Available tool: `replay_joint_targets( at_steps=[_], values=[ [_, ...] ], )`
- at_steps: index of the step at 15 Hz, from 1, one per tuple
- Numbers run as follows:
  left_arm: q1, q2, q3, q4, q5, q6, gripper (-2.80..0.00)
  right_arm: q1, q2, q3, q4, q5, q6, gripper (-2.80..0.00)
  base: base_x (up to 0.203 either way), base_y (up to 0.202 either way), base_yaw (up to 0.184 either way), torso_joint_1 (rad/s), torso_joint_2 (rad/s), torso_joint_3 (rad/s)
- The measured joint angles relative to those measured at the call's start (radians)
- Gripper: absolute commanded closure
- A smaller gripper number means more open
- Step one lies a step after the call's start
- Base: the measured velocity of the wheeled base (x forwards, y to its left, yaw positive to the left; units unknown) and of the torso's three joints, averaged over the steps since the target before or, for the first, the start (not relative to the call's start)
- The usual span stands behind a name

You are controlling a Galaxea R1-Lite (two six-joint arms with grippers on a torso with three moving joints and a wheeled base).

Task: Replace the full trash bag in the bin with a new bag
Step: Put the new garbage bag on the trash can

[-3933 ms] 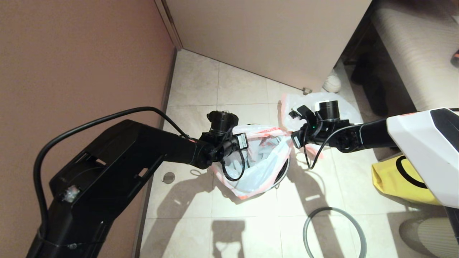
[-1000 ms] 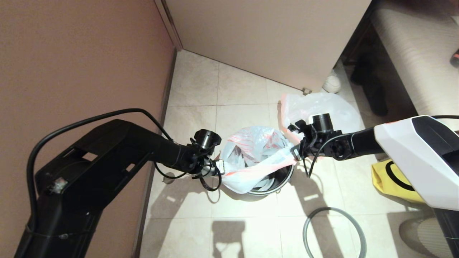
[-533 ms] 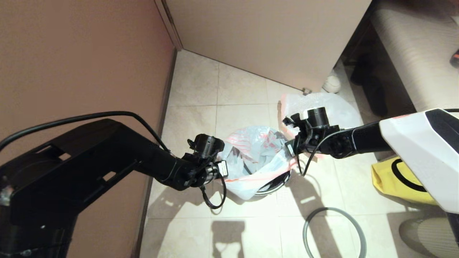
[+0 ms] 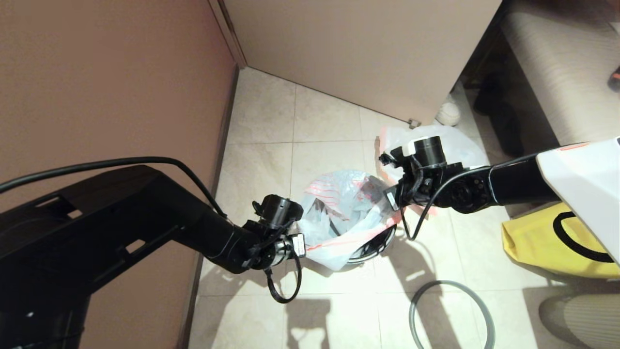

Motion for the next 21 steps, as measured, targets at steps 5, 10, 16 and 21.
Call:
replay_joint_targets(
  at_steps=[5, 10, 16, 21],
  values=[
    [-0.031, 0.000, 0.004, -0.019, -0.034, -0.008, 0.00, 0.039, -0.038, 0.065, 0.026, -0.004, 0.049, 0.00, 0.000, 0.000, 0.000, 0.000, 0.00, 0.000],
    [-0.040, 0.015, -0.016, -0.059, -0.060, -0.007, 0.00, 0.069, -0.016, 0.053, 0.053, 0.001, 0.075, 0.00, 0.000, 0.000, 0.000, 0.000, 0.00, 0.000],
    [-0.052, 0.034, -0.022, -0.059, -0.072, -0.007, 0.00, 0.089, 0.086, -0.146, 0.219, 0.011, 0.073, 0.00, 0.000, 0.000, 0.000, 0.000, 0.00, 0.000],
    [-0.055, 0.040, -0.017, -0.058, -0.116, -0.025, 0.00, 0.114, 0.118, -0.280, 0.504, 0.009, 0.071, 0.00, 0.000, 0.000, 0.000, 0.000, 0.00, 0.000]
  ],
)
